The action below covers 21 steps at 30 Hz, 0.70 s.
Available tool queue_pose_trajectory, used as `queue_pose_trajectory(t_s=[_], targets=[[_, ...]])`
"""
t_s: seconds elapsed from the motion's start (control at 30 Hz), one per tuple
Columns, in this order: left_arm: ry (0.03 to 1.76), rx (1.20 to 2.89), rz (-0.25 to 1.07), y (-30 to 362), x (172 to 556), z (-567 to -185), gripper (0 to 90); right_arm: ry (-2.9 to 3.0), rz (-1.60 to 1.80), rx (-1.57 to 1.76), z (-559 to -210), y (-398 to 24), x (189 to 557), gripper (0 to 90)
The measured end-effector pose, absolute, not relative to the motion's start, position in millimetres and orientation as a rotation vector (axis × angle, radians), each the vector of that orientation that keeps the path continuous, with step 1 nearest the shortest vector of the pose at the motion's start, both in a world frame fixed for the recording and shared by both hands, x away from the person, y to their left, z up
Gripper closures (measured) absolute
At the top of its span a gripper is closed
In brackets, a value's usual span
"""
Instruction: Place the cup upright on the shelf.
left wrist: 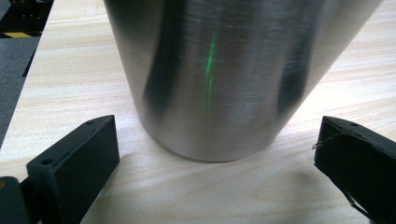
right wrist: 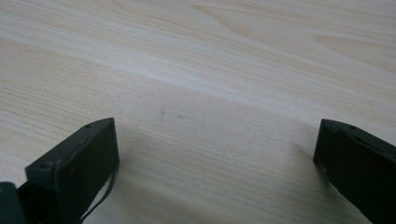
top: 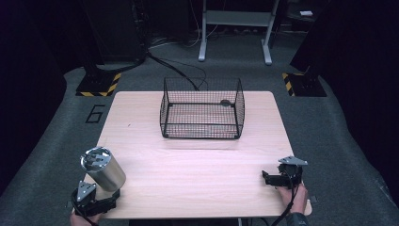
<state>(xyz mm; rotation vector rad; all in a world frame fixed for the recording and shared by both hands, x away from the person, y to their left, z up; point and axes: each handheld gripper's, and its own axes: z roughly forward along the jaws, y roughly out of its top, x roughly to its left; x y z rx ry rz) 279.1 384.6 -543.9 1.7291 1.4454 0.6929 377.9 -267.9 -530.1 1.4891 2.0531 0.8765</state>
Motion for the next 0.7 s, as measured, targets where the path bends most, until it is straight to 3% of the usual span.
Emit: queue_pose_trajectory(t_s=[0.7], targets=[[1.355, 1.645, 0.764, 385.7, 270.5, -496.0, 0.0, 2.049, 0.868, 1.49, -530.0, -268.8, 377.9, 0.0]])
